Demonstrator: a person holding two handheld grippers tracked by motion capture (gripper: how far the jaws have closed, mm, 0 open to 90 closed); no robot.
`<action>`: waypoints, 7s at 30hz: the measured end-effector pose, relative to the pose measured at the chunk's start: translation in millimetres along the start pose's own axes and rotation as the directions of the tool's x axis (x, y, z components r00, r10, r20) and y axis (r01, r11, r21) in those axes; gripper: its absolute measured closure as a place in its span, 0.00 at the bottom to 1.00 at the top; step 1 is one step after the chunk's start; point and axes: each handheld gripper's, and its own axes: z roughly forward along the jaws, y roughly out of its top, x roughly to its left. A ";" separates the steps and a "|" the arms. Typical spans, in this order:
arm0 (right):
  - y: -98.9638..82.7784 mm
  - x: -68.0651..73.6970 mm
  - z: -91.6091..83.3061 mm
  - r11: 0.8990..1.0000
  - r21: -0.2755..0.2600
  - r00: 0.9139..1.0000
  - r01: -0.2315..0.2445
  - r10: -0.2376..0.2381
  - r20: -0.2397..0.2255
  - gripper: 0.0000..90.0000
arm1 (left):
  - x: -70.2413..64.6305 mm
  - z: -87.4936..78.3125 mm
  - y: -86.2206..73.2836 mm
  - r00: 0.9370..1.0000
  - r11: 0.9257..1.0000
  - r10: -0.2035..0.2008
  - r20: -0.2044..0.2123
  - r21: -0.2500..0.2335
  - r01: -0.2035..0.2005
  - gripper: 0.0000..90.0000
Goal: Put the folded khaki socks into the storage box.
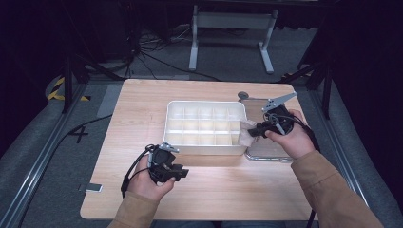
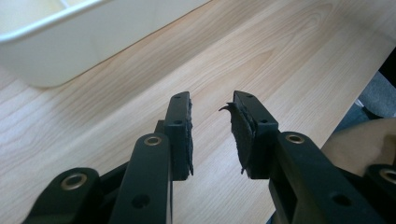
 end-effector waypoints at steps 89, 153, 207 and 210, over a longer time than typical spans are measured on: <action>11.5 -6.1 123.8 0.803 0.499 0.937 0.325 -0.344 -0.057 0.83 | 2.7 -3.0 -8.8 1.000 1.000 -0.017 0.000 0.007 0.017 0.76; 14.0 -10.9 80.3 0.950 0.303 0.997 0.079 -0.072 -0.036 0.68 | 3.6 -0.4 -7.7 1.000 1.000 -0.027 0.013 0.013 0.027 0.74; -96.1 82.2 54.2 0.992 -0.087 0.985 0.090 -0.102 -0.141 0.61 | 5.7 6.1 -10.7 0.999 1.000 0.003 0.042 0.021 -0.004 0.69; -102.1 84.4 63.7 0.993 -0.075 0.985 0.091 -0.101 -0.137 0.61 | 7.0 7.2 -10.9 0.999 1.000 0.012 0.049 0.022 -0.013 0.68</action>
